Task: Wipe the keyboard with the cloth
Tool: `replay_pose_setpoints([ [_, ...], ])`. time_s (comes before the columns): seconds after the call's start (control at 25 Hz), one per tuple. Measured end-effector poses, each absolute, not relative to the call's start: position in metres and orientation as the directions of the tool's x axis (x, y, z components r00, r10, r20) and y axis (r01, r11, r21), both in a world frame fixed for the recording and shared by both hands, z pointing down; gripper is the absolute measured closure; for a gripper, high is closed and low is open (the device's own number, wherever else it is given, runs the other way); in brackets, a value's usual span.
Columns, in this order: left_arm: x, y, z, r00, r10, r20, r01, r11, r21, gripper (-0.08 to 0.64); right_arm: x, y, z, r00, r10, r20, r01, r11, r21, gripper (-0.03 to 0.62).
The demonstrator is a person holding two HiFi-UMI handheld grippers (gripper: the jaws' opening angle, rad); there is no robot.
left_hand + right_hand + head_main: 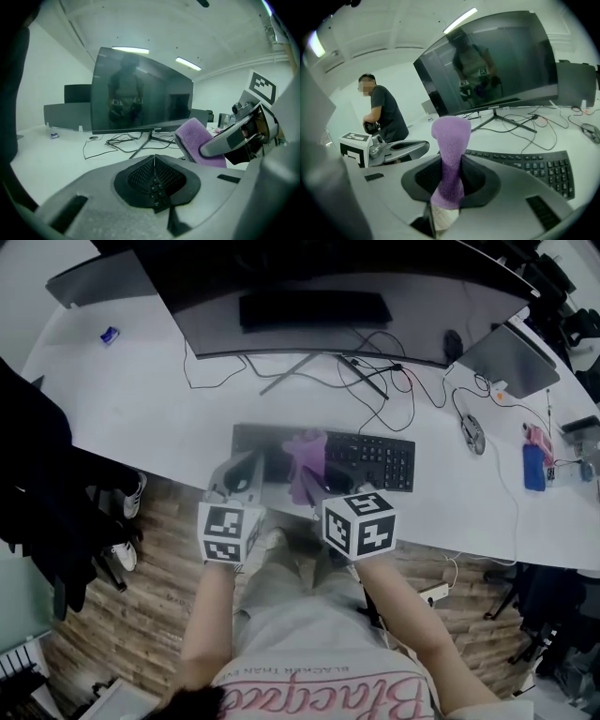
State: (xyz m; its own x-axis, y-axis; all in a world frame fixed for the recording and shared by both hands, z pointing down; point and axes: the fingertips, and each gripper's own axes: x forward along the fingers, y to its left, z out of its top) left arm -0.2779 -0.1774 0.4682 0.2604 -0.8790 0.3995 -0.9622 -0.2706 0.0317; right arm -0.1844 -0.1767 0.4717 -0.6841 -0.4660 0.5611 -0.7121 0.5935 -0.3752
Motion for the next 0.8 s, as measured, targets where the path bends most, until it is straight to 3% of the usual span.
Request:
replay_pose_setpoints([
  [0.44,-0.357,-0.15,0.494,0.146,-0.884,0.443,-0.989,-0.147,0.032,0.552,-0.296,-0.142,0.522,-0.748,-0.264,0.609,-0.61,0.635,-0.474,0.505],
  [0.8,-0.391,-0.137,0.511,0.086,-0.872,0.483,-0.996,-0.081,0.031,0.552,-0.34,-0.127,0.557,-0.756,-0.161,0.635,-0.586,0.598,-0.547,0.505],
])
